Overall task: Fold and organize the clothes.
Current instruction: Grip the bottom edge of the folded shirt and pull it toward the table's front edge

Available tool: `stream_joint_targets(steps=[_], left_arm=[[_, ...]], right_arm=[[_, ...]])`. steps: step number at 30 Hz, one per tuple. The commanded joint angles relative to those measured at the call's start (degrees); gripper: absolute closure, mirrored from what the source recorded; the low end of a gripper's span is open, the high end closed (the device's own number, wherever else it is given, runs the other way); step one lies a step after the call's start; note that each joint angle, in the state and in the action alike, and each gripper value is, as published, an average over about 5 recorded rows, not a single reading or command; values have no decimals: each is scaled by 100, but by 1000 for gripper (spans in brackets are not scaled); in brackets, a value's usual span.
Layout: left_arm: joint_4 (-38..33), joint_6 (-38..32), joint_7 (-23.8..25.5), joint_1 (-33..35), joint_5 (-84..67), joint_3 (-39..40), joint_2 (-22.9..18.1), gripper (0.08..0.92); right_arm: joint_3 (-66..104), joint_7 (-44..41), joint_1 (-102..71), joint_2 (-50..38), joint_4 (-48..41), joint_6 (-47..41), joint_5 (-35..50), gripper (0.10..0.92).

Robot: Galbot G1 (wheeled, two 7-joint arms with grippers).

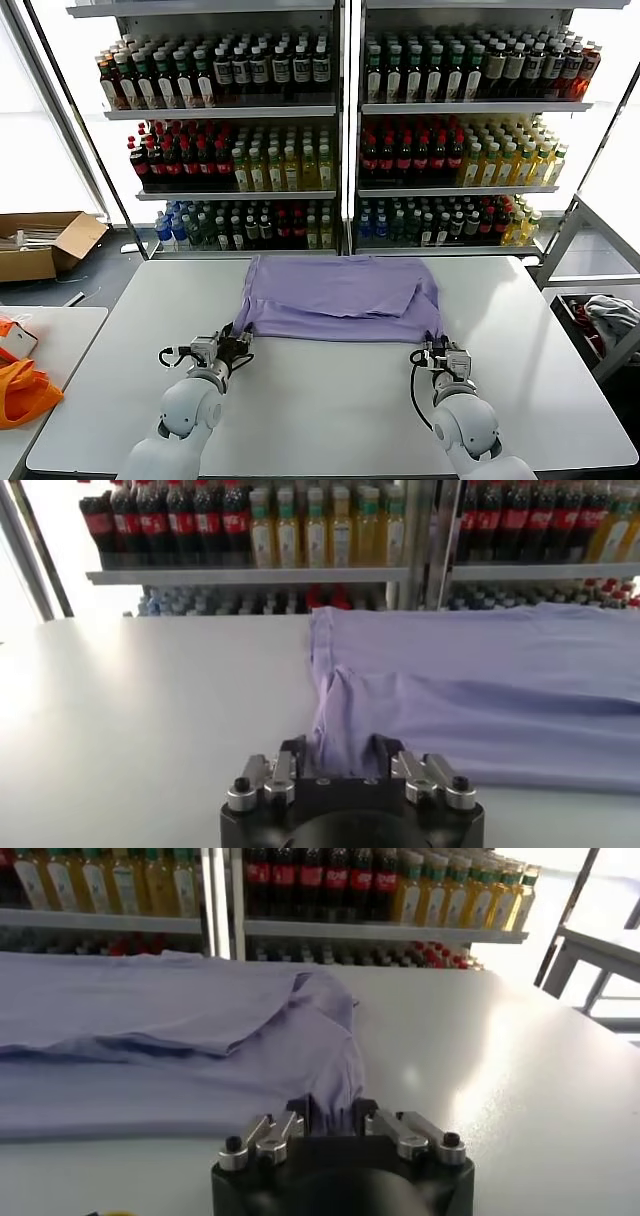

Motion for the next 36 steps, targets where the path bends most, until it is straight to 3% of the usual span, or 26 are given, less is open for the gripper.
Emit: stream_joint_targets(steps=[1, 4, 9, 12, 27, 36], left_arm=[[-279, 53, 33, 372, 243, 63, -20, 640], [-405, -4, 34, 506, 334, 66, -40, 727], [-905, -117, 0, 922, 602, 37, -109, 865], [-1277, -108, -77, 1172, 659, -7, -133, 905], [-3165, -280, -204, 3114, 928, -666, 19, 908], [-3233, -325, -138, 3569, 948, -883, 119, 908]], right_arm=[[-12, -9, -40, 9, -32, -2, 17, 839], [-1, -20, -85, 9, 65, 5, 21, 886], [34, -53, -274, 2, 504, 2, -37, 891], [15, -49, -422, -39, 836, -12, -105, 891], [249, 156, -2211, -178, 2559, -109, -471, 891], [399, 375, -3049, -354, 2903, -13, -476, 891]])
